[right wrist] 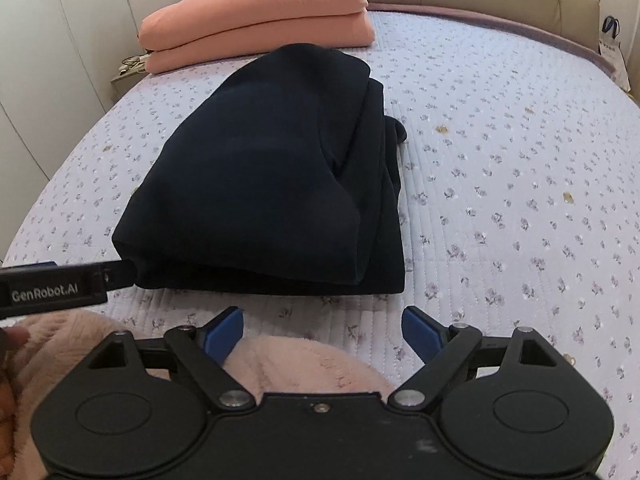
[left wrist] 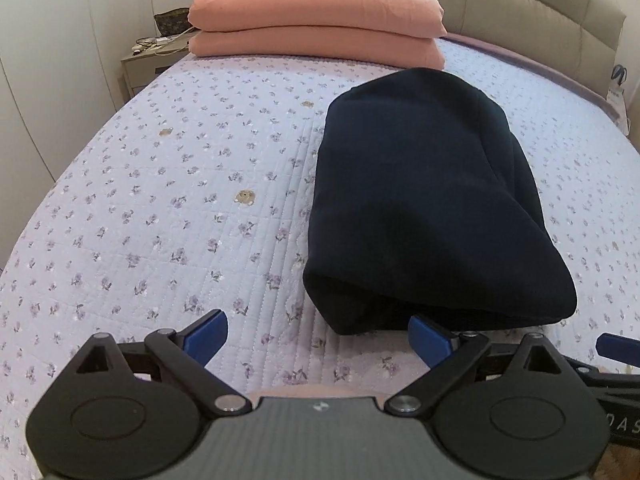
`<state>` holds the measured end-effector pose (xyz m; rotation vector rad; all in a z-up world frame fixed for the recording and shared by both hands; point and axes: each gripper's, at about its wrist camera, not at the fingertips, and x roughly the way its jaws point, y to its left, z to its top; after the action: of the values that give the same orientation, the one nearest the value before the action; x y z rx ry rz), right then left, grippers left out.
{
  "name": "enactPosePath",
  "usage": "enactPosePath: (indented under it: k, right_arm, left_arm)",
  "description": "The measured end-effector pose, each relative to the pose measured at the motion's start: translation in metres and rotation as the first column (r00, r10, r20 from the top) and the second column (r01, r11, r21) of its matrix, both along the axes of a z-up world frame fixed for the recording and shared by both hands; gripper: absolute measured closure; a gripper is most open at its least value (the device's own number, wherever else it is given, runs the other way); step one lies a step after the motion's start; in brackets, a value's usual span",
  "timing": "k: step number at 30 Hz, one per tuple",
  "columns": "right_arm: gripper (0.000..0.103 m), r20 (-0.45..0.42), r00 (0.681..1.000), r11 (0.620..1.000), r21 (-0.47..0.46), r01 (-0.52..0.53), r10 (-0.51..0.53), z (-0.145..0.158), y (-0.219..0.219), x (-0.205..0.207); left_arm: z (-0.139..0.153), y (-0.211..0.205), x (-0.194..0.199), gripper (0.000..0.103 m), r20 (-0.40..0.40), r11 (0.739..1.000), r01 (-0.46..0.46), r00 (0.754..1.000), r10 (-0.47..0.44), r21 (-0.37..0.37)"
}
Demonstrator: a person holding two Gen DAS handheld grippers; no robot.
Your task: Fold large clothes
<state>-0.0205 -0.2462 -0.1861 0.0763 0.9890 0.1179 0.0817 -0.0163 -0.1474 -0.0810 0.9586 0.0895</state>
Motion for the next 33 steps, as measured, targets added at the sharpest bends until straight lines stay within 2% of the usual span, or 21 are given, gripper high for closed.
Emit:
enactPosePath:
  k: [4, 33]
  right_arm:
    - [0.001, -0.016, 1.000, 0.999, 0.033, 0.012, -0.012, -0.003, -0.005, 0.002]
    - [0.001, -0.044, 0.999, 0.997, 0.073, 0.012, -0.009, -0.005, -0.011, 0.003]
  left_arm:
    - [0.000, 0.002, 0.000, 0.005, 0.001, 1.000, -0.002, 1.000, 0.002, -0.005]
    - [-0.005, 0.005, 0.003, 0.005, -0.028, 1.000, -0.006, 1.000, 0.005, -0.023]
